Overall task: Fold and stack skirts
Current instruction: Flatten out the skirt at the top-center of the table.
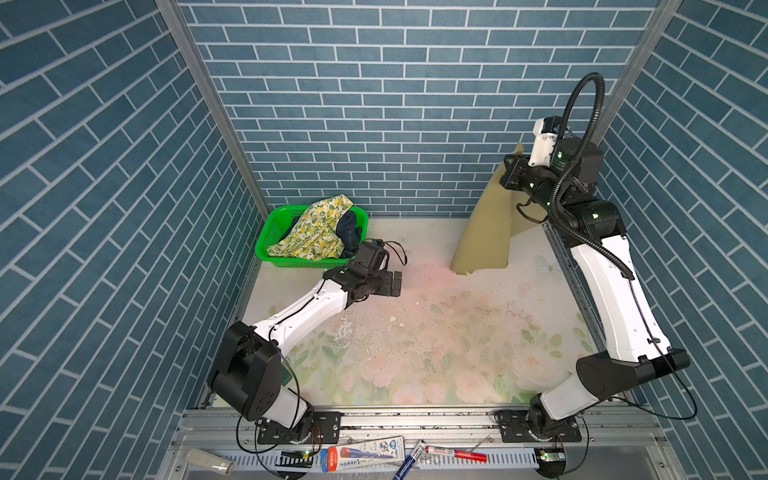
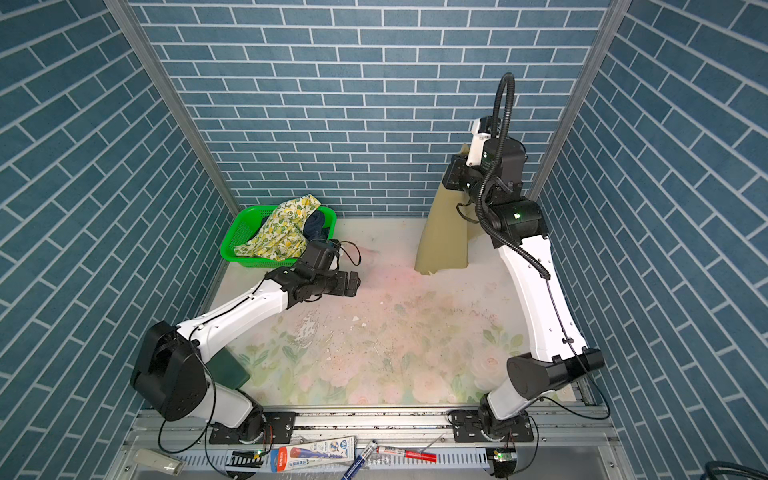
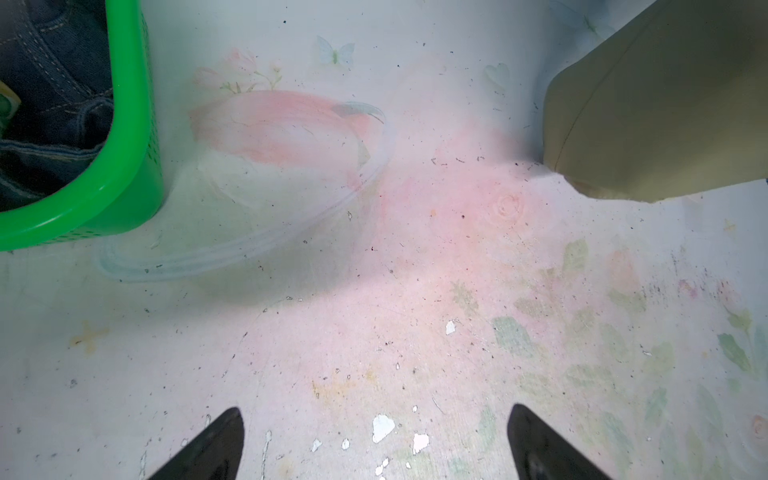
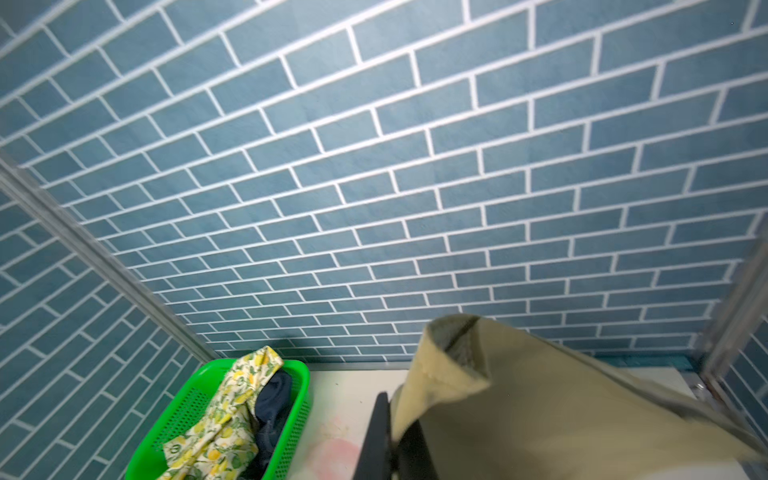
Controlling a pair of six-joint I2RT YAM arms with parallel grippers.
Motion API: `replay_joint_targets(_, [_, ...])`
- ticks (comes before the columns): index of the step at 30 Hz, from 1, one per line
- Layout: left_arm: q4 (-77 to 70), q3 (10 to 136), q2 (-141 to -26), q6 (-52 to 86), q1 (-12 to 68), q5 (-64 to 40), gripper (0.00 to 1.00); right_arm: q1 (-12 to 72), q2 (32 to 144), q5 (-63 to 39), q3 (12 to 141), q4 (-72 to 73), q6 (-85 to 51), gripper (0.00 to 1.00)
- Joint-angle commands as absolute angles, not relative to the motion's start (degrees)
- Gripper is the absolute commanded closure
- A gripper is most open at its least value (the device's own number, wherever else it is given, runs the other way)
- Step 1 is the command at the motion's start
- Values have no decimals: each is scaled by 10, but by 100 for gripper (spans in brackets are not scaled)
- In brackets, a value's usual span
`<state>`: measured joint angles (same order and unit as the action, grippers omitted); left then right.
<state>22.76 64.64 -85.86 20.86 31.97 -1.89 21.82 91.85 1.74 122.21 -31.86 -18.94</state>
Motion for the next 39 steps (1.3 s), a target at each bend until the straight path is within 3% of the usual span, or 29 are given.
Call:
replay_joint_targets(1, [222, 640, -841, 211, 312, -20, 0, 231, 942, 17, 1275, -350, -179, 100])
replay_joint_targets(7, [217, 638, -838, 211, 308, -23, 0, 233, 1003, 49, 1357, -407, -185, 100])
replay_joint_targets(15, [195, 623, -833, 212, 308, -34, 1, 199, 1188, 25, 1425, -469, -234, 100])
replay_joint_targets(17, [190, 621, -833, 212, 308, -36, 1, 186, 1225, 13, 1437, -482, -250, 89])
replay_joint_targets(20, [182, 615, -837, 211, 310, -43, 1, 171, 1242, 7, 1418, -483, -259, 47])
replay_joint_targets(23, [168, 614, -847, 205, 314, -41, 1, 163, 1219, 3, 1352, -454, -261, 28])
replay_joint_targets(33, [157, 698, -980, 153, 375, 5, 3, 121, 1033, -10, 978, -298, -296, 26])
replay_joint_targets(39, [129, 770, -1069, 192, 390, -33, 4, 99, 945, -20, 812, -245, -311, 27])
